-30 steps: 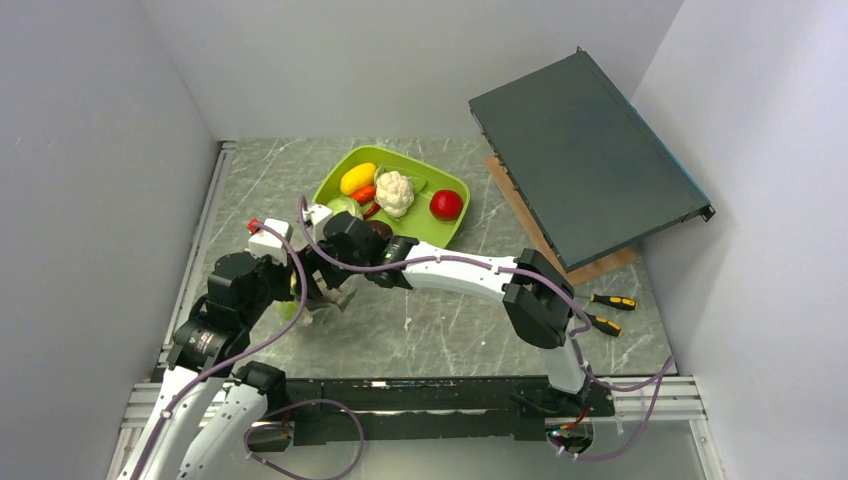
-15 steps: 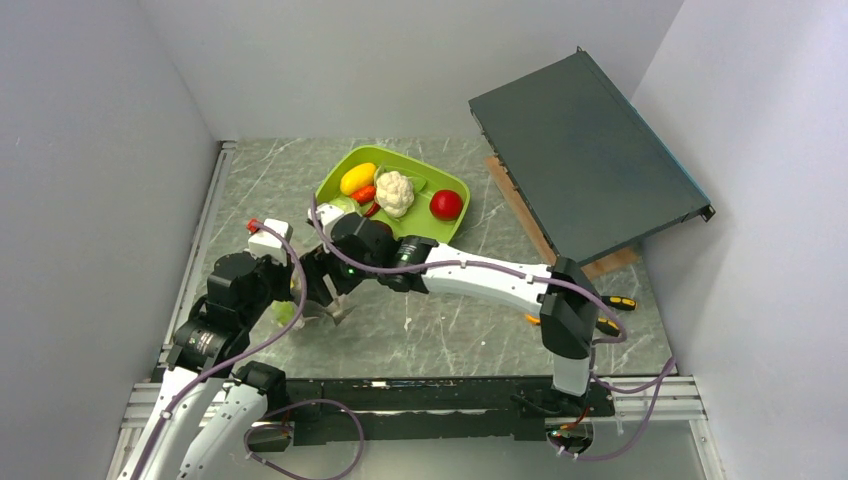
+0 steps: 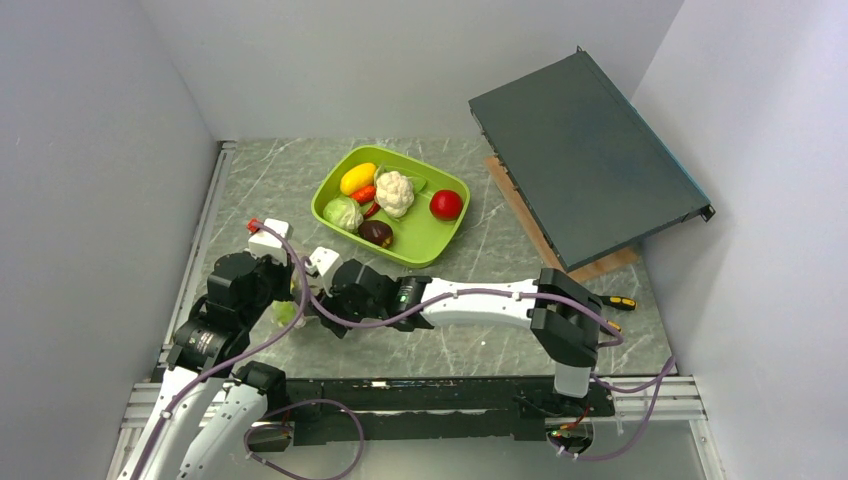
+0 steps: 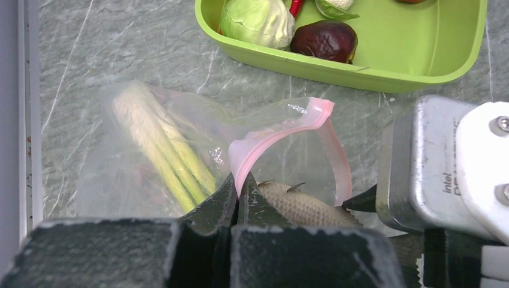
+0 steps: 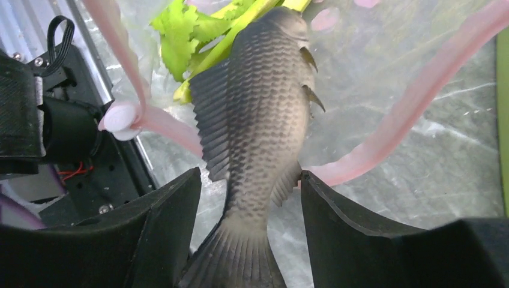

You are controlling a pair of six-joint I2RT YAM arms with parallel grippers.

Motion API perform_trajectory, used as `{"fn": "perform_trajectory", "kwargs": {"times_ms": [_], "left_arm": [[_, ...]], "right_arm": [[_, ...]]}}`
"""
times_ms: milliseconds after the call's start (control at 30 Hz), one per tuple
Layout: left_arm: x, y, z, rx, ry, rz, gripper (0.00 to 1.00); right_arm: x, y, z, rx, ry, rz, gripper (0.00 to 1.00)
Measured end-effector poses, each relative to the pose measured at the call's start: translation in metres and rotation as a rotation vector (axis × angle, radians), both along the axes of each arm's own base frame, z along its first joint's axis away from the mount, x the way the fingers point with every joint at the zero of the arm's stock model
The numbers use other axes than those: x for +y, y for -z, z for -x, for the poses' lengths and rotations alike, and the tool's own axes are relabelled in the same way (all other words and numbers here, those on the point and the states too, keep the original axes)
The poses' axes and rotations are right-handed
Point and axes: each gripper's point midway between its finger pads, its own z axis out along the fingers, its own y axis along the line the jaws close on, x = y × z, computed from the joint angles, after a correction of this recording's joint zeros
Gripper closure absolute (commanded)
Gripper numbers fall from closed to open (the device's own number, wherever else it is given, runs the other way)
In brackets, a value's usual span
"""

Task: Place the food in the zip-top bag and seal the zipper
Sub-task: Place the fake fish in the zipper food storage bag.

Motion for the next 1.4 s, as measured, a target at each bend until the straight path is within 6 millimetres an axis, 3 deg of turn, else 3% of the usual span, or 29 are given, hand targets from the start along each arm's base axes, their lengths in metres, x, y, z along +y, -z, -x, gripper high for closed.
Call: {"fn": "perform_trajectory", "kwargs": {"times_ms": [500,833,1067,1233,1400], "left_arm": [[-0.001,0.000,0.000,-0.001,0.007,0.001,1.00],[-0.001,-0.001,0.001,-0.006,0.007,0.003,1.00],[-0.001,-0.001,0.001,-0.005,0.007,0.002,1.00],[-0.001,0.000,0.000,0.000,0.008,0.001,1.00],[-0.001,0.000,0.000,0.001,0.008,0.000,1.00]], "right_arm": [[-0.004,-0.006,-0.020,-0.112,0.003,-0.002,0.33],[-0.007,-0.058,-0.035,-0.081,0.042,-0.164,0.39],[-0.002,-0.030,-0.034,-0.031,0.023,-0.126,0.47],[0.002,-0.015,-0.028,0.006,0.002,-0.108,0.34],[0.006,-0.017,-0.023,0.027,-0.021,-0.130,0.32]]}}
